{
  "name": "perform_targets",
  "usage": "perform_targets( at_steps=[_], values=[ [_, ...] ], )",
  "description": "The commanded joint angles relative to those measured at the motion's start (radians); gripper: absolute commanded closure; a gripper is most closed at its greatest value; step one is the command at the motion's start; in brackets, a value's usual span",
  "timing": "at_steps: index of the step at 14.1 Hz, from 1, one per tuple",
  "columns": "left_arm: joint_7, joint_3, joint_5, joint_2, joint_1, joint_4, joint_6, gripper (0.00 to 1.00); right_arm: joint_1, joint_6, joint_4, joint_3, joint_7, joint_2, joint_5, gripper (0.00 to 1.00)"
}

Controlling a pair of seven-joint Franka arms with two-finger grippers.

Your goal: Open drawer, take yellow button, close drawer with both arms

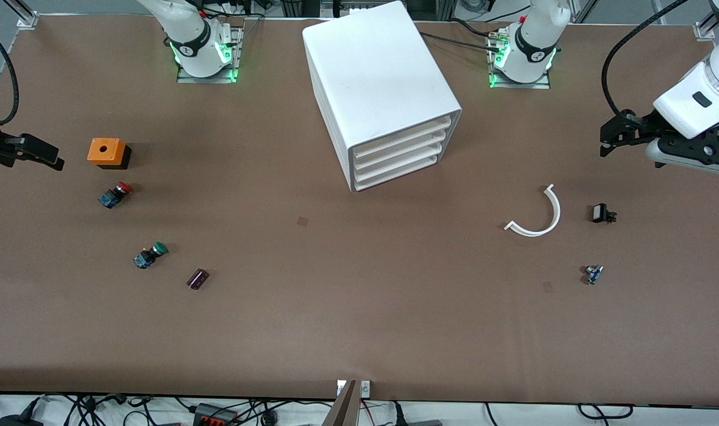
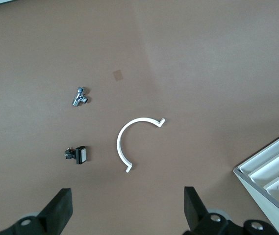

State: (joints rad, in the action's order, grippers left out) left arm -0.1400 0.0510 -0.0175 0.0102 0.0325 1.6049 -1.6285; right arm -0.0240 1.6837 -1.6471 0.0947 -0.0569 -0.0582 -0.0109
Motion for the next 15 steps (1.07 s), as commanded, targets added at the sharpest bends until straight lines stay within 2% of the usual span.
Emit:
perform_targets(
  at_steps=[1, 10, 12, 15],
  values=[
    [-0.009, 0.0, 0.002, -0.022, 0.001, 0.018, -0.004, 0.0, -0.008, 0.01, -0.03, -0.012, 0.003, 0.029, -0.014, 0.0],
    [-0.007, 0.001, 0.002, -0.016, 0.003, 0.016, 0.002, 0.0, 0.004, 0.011, -0.028, -0.012, 0.002, 0.023, -0.012, 0.0],
    [-0.01, 0.001, 0.016, -0.007, 0.004, 0.001, 0.089, 0.0, 0.004, 0.011, -0.028, -0.012, 0.0, 0.021, -0.012, 0.0],
    [-0.016, 0.009, 0.039, 0.03, 0.043, -0.037, 0.308, 0.0, 0.018, 0.014, -0.028, -0.013, -0.001, 0.018, -0.012, 0.0]
  ],
)
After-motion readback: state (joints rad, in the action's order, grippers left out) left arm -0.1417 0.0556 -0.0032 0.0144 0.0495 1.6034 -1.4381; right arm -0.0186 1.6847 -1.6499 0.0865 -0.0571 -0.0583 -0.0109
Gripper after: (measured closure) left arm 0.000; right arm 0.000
